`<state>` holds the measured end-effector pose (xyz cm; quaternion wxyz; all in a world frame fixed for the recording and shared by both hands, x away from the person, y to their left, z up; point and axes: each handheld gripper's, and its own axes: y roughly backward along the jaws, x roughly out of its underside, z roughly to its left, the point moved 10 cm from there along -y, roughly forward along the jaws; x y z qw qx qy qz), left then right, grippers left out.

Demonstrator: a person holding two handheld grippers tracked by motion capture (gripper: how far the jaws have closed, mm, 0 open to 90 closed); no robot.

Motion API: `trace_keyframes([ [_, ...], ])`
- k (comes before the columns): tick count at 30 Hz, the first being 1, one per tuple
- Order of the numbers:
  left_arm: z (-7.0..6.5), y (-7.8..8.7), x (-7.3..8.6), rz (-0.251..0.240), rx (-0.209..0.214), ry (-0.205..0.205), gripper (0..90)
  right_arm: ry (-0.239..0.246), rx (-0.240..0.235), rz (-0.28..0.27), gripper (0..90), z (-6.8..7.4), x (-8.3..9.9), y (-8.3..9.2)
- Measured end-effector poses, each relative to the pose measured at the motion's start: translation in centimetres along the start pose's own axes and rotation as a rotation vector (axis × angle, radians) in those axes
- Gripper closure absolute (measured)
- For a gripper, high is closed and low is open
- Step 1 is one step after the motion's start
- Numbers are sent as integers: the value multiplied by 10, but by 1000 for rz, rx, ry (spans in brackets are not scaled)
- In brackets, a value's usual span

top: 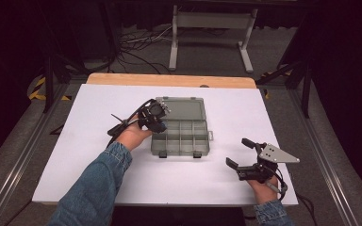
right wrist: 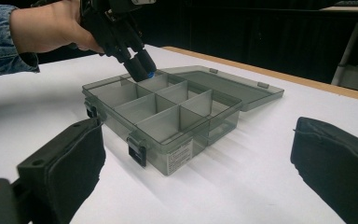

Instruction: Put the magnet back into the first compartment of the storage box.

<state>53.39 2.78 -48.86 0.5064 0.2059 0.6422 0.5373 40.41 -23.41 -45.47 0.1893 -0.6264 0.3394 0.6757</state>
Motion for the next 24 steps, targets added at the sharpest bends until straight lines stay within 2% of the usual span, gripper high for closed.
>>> trace_keyframes([
  [11, -1, -8, 6, 51, 16, 2, 618, -4, -1, 2, 36, 0, 0, 0],
  [24, -1, -11, 7, 57, 24, 2, 612, -3, 1, 6, 36, 0, 1, 0],
])
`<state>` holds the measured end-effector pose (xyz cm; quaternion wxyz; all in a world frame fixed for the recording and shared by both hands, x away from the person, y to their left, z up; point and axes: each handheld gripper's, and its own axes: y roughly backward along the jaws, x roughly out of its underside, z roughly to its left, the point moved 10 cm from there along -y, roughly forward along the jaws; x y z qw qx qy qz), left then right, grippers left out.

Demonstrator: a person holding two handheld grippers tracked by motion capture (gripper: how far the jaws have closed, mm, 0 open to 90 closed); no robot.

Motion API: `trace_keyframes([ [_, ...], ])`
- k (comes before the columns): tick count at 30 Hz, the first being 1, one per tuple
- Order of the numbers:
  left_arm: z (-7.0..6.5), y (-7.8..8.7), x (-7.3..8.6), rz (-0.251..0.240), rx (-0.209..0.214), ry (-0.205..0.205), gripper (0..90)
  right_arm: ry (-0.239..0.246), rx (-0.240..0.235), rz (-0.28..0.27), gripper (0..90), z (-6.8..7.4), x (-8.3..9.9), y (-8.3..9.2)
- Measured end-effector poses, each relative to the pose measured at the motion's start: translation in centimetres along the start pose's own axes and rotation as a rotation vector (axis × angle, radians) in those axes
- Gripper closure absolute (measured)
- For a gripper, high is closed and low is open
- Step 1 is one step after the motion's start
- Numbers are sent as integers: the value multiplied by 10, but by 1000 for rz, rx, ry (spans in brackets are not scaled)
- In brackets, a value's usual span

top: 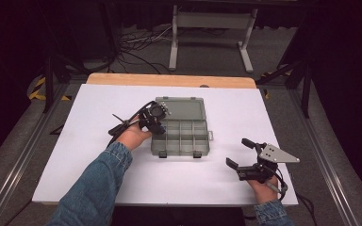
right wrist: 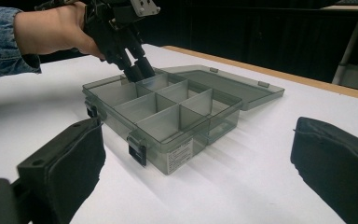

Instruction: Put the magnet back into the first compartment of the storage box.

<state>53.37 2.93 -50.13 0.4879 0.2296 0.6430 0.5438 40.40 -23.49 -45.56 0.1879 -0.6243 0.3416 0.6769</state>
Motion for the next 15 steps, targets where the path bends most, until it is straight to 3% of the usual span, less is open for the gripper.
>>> trace_keyframes([
  [10, 0, 9, -1, -21, -12, 3, 558, 2, 0, -4, 36, 0, 0, 0],
  [15, -4, 25, -3, -77, -4, 8, 501, 0, 3, -7, 36, -1, 0, 1],
])
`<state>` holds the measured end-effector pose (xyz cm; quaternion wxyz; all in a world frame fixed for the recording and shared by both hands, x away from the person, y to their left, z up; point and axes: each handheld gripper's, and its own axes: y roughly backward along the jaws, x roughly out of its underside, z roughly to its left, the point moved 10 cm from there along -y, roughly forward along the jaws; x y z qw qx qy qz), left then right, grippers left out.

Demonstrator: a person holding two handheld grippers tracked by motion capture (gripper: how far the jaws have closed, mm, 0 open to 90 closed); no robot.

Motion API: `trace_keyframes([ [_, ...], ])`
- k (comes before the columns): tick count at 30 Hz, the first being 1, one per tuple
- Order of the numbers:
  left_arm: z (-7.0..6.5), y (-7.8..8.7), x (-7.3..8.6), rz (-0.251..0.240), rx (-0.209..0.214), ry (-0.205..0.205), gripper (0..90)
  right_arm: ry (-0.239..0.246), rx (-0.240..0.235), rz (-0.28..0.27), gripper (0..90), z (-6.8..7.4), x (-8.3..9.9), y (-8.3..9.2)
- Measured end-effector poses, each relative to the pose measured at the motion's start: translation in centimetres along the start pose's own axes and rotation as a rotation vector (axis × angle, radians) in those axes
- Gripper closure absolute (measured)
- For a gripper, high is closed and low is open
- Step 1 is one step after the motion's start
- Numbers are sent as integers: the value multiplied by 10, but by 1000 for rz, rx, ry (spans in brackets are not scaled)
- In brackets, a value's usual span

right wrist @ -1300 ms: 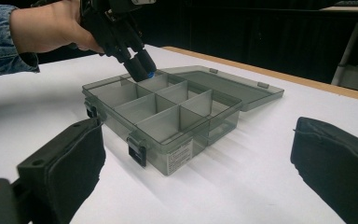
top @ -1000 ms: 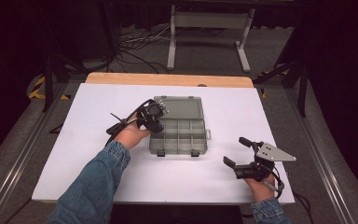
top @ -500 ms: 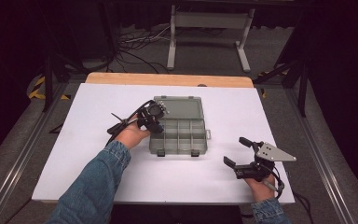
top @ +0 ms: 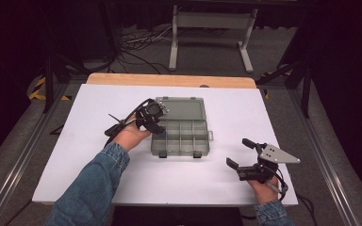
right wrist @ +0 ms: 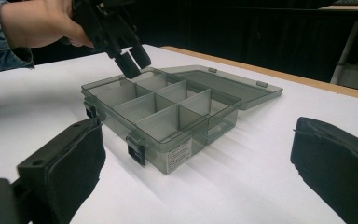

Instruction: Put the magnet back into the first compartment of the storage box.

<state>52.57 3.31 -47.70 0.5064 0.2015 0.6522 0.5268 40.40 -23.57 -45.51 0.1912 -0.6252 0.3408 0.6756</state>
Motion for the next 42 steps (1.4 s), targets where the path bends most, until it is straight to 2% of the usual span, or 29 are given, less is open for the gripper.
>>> trace_keyframes([
  [4, -5, 18, -3, -67, -7, 5, 360, 0, 1, -1, 36, 0, 0, 0],
  [7, -11, 37, -6, -153, -2, 8, 243, -1, 1, 1, 36, 0, 0, 0],
  [13, -24, 63, -5, -282, -14, -14, 109, 0, 3, -2, 36, 0, -1, 0],
  [14, -24, 63, -5, -282, -14, -14, 100, -1, 5, -2, 36, 0, -1, 1],
  [16, -31, 72, -2, -337, -3, -12, 93, -1, 4, -4, 36, 0, -1, 1],
  [19, -37, 84, 5, -412, -9, -11, 56, 1, 3, -5, 36, 0, -1, 1],
  [20, -37, 84, 5, -412, -9, -11, 49, 1, 3, -5, 36, 0, -1, 1],
  [24, -43, 95, 14, -510, 2, 10, 32, -2, 4, -8, 36, 0, -2, 2],
  [28, -46, 106, 27, -609, -30, 12, 18, -2, 2, -12, 36, 1, -2, 2],
  [29, -46, 106, 27, -609, -30, 12, 16, -3, 3, -12, 36, 1, -2, 2],
  [35, -53, 114, 46, -724, -27, 20, 11, -2, 2, -15, 35, 1, -3, 1],
  [38, -54, 117, 55, -786, -43, 33, 12, -2, 5, -16, 35, 1, -3, 2],
  [42, -56, 116, 68, -846, -15, 65, 11, -1, 5, -17, 33, 1, -3, 2],
])
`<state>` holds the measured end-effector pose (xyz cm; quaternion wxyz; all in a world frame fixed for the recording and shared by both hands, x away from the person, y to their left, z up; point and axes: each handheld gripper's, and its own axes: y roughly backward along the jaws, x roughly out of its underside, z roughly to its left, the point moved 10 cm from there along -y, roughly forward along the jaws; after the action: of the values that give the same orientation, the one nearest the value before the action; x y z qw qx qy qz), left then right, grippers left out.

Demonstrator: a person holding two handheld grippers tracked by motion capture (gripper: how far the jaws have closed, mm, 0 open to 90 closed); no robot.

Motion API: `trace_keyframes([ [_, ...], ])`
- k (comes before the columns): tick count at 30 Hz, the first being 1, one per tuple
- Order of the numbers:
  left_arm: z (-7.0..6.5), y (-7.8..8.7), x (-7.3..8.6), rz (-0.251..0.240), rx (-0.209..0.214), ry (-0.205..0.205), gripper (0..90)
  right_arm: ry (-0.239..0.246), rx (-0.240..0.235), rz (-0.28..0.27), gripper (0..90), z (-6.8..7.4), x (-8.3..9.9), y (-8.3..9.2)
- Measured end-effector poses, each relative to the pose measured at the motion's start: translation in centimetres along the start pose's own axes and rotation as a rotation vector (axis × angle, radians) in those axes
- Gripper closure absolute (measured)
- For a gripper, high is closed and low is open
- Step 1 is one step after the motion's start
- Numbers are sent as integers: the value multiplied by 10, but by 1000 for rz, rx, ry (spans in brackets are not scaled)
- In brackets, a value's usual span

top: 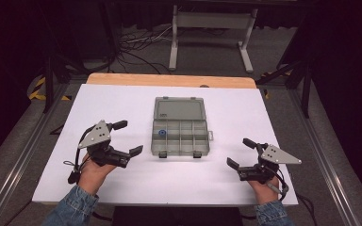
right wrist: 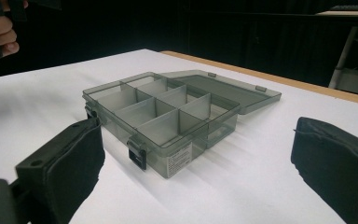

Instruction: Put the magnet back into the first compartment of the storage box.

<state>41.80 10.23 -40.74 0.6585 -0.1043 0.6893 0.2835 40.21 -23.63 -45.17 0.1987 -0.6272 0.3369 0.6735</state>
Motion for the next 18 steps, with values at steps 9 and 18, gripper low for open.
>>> trace_keyframes([
  [9, 7, 23, 27, -122, -2, 85, 21, 5, -1, -4, 27, 1, 0, 0],
  [18, 10, 39, 52, -164, -50, 77, 22, 12, 1, -17, 23, 1, -2, 2],
])
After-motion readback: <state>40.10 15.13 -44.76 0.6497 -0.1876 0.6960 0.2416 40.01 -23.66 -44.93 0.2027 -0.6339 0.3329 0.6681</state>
